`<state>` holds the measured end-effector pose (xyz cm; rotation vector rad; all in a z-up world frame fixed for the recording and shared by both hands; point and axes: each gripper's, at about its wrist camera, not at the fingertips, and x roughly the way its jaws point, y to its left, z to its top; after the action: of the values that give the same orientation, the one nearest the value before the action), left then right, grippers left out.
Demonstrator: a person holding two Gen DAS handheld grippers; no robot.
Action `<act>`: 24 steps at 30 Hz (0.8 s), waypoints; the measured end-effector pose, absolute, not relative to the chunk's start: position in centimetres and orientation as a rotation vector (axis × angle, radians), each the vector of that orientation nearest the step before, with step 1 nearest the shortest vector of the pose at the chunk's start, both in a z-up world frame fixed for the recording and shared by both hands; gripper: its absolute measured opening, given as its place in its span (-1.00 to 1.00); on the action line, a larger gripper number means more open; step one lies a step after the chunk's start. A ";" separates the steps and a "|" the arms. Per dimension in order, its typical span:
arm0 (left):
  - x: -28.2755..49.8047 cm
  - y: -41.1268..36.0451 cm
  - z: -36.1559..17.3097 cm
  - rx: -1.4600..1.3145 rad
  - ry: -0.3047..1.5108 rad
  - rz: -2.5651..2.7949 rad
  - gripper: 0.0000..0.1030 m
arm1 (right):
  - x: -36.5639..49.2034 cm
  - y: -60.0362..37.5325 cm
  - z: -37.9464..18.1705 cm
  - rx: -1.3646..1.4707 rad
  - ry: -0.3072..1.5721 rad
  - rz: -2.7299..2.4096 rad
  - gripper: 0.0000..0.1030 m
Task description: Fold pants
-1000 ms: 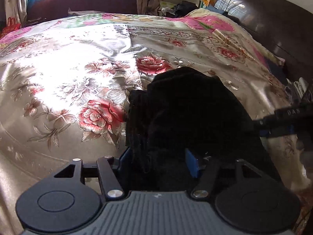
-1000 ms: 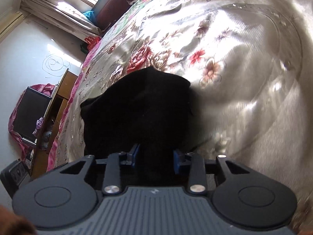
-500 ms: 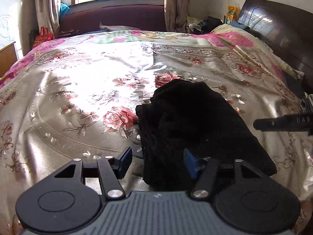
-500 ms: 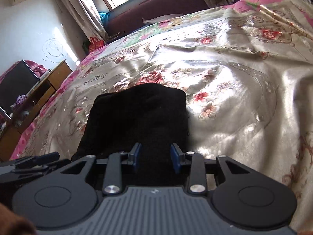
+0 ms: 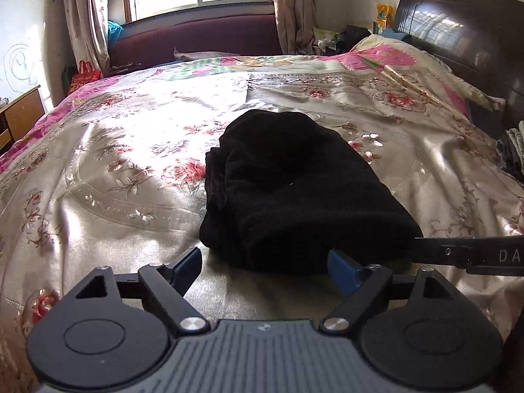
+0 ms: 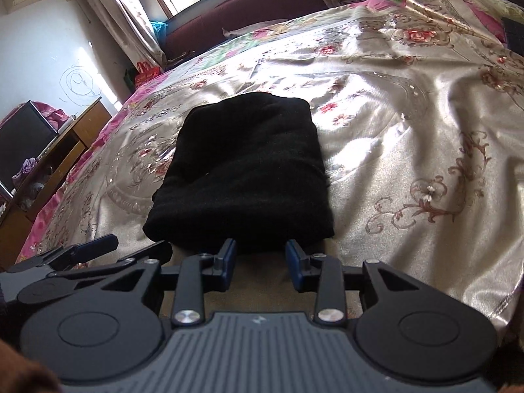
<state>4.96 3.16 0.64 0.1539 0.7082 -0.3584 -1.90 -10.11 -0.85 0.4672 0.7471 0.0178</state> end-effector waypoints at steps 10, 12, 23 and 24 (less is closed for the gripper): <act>2.8 3.0 1.5 0.188 0.636 -0.327 1.00 | -3.5 -9.3 -1.0 0.471 0.744 0.006 -0.29; 2.7 3.0 1.4 0.181 0.636 -0.322 1.00 | -3.7 -9.2 -0.9 0.472 0.738 0.004 -0.29; 2.1 2.7 1.1 0.190 0.647 -0.308 1.00 | -4.3 -9.1 -1.2 0.480 0.727 0.003 -0.24; 2.1 2.7 1.1 0.191 0.648 -0.309 1.00 | -4.4 -9.1 -1.2 0.479 0.728 0.003 -0.24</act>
<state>2.14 2.74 1.07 0.1910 0.6477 -0.3087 -4.38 -9.11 -1.19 0.4788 0.7276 0.0032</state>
